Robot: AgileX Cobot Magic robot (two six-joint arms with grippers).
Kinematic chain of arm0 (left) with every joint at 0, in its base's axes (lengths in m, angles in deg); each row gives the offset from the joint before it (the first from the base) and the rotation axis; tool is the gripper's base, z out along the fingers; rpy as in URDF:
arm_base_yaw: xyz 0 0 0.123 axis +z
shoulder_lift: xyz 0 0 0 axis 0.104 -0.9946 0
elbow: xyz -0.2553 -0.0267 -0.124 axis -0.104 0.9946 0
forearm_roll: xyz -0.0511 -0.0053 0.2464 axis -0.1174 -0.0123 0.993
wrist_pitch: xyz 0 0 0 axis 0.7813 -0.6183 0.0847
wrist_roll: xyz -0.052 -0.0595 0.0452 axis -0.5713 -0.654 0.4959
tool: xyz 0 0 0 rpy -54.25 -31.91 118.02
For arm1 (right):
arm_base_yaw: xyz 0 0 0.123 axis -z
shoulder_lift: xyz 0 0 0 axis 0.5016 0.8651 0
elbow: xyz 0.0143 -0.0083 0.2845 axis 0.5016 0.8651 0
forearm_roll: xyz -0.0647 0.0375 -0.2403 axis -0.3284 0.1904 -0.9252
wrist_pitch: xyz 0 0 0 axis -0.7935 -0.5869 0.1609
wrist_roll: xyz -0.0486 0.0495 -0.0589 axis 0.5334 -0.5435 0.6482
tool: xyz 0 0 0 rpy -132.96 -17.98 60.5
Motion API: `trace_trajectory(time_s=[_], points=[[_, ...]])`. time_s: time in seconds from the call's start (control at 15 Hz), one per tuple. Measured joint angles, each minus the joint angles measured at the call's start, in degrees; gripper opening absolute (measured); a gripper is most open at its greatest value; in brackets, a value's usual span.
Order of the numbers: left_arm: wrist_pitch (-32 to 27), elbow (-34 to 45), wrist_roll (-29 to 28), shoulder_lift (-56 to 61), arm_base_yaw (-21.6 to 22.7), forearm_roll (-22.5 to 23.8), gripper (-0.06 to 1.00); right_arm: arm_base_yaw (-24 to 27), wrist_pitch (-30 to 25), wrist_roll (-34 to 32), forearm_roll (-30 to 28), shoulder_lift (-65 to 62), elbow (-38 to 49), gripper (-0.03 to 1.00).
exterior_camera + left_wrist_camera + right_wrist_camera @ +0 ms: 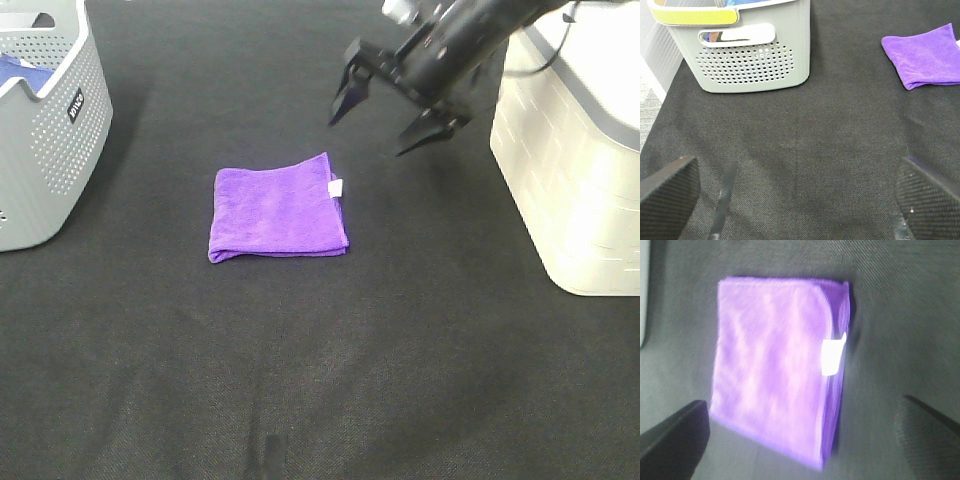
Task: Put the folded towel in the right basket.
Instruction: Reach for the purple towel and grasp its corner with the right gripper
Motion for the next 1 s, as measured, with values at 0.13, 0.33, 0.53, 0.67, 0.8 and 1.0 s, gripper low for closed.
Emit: trace_trajectory(time_s=[0.13,0.33,0.53,0.67,0.8,1.0], points=[[0.0,0.0,0.0,0.0,0.0,0.0,0.99,0.0,-0.1,0.1,0.6,4.9,-2.9,0.90],[0.0,0.0,0.0,0.0,0.0,0.0,0.99,0.0,-1.1,0.1,1.2,10.2,-3.3,0.89],[0.0,0.0,0.0,0.0,0.0,0.1,0.99,0.0,-1.3,0.3,2.9,11.3,-4.0,0.89],[0.0,0.0,0.0,0.0,0.0,0.1,0.99,-0.2,-1.2,0.5,3.1,11.6,-4.0,0.89],[0.0,0.0,0.0,0.0,0.0,0.1,0.99,-1.9,0.0,0.8,2.9,12.2,-4.5,0.88],[0.0,0.0,0.0,0.0,0.0,0.1,0.99,-6.5,3.6,1.3,7.4,14.7,-5.4,0.85]])
